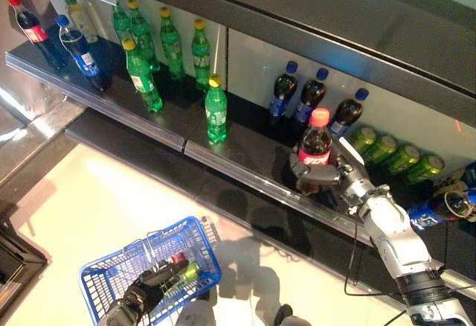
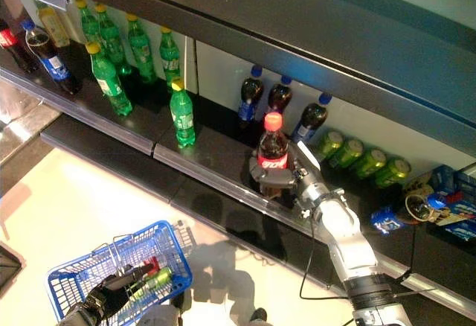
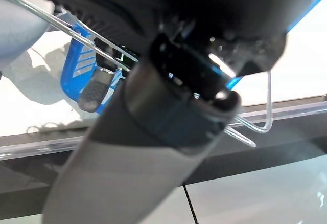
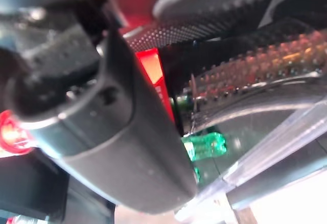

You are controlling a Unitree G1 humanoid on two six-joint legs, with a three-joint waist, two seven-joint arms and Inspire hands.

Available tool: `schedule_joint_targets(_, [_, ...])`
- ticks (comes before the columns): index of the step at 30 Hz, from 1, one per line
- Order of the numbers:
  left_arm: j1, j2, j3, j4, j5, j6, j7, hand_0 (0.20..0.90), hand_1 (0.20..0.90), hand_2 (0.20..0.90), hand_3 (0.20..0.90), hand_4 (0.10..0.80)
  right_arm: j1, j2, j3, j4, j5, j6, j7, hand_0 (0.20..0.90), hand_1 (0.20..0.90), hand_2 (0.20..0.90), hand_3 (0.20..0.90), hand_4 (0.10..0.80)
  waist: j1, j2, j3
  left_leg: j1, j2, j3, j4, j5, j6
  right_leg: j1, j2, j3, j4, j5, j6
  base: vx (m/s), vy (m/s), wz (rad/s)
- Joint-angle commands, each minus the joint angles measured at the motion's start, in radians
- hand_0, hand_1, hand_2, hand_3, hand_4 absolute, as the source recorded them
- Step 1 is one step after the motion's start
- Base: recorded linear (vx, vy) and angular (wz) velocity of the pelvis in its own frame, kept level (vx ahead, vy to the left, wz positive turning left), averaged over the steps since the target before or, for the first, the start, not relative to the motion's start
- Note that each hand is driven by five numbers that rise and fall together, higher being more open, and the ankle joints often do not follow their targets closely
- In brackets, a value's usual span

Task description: Pick up the drink and place into the basket.

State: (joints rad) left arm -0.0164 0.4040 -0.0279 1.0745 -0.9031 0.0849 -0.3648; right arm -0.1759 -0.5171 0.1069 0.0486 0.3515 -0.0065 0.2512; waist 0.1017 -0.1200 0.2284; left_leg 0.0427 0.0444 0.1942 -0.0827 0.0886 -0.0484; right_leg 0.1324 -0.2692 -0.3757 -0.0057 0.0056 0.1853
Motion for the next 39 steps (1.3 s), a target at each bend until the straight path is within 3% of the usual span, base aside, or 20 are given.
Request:
schedule_joint_targets(1, [-0.063, -0.149, -0.031, -0.161, -0.139, -0.029, -0.246, 0.300, 0.300, 0.300, 0.200, 0.100, -0.072, -0.040, -0.015, -0.157, 0.022, -0.152, 0.033, 0.300, 0.300, 0.300, 0.200, 0.100, -0.012, 0.047, -0.166, 0.088, 0.034, 0.084, 0.000, -0.097, -0.010, -0.068, 0.040, 0.038, -0.018, 0.081, -0.021, -0.025, 0.001, -0.04])
schedule_joint_targets(12, [-0.057, -0.169, -0.039, -0.296, -0.188, -0.056, -0.348, 0.300, 0.300, 0.300, 0.200, 0.100, -0.020, -0.004, 0.016, -0.188, 0.009, -0.152, 0.052, 0.300, 0.300, 0.300, 0.200, 0.100, 0.001, 0.054, -0.177, 0.078, 0.049, 0.059, -0.005, -0.078, -0.021, -0.040, 0.066, 0.039, -0.021, 0.063, -0.035, -0.024, -0.016, 0.09])
schedule_joint_targets(19, [-0.053, -0.183, -0.065, -0.493, -0.253, -0.028, -0.402, 0.300, 0.300, 0.300, 0.200, 0.100, 0.003, 0.009, 0.041, -0.197, 0.010, -0.158, 0.008, 0.300, 0.300, 0.300, 0.200, 0.100, 0.027, 0.053, -0.180, 0.065, 0.049, 0.024, -0.005, -0.068, -0.021, -0.032, 0.078, 0.033, -0.010, 0.050, -0.043, -0.032, -0.012, 0.19])
schedule_joint_targets(27, [-0.040, -0.178, -0.121, -0.790, -0.342, 0.029, -0.354, 0.300, 0.300, 0.300, 0.200, 0.100, 0.020, 0.015, 0.090, -0.154, 0.012, -0.197, -0.041, 0.300, 0.300, 0.300, 0.200, 0.100, 0.048, 0.055, -0.178, 0.059, 0.055, 0.005, -0.005, -0.060, -0.021, -0.017, 0.093, 0.026, -0.014, 0.042, -0.052, -0.014, -0.002, 0.12])
schedule_joint_targets(39, [-0.033, -0.131, -0.184, -1.060, -0.397, 0.027, -0.347, 0.300, 0.300, 0.300, 0.200, 0.100, -0.003, 0.008, 0.198, -0.162, 0.010, -0.237, -0.068, 0.300, 0.300, 0.300, 0.200, 0.100, 0.098, 0.048, -0.173, 0.042, 0.054, -0.059, -0.005, -0.045, -0.020, 0.002, 0.110, 0.014, -0.017, 0.029, -0.061, -0.035, -0.012, 0.07])
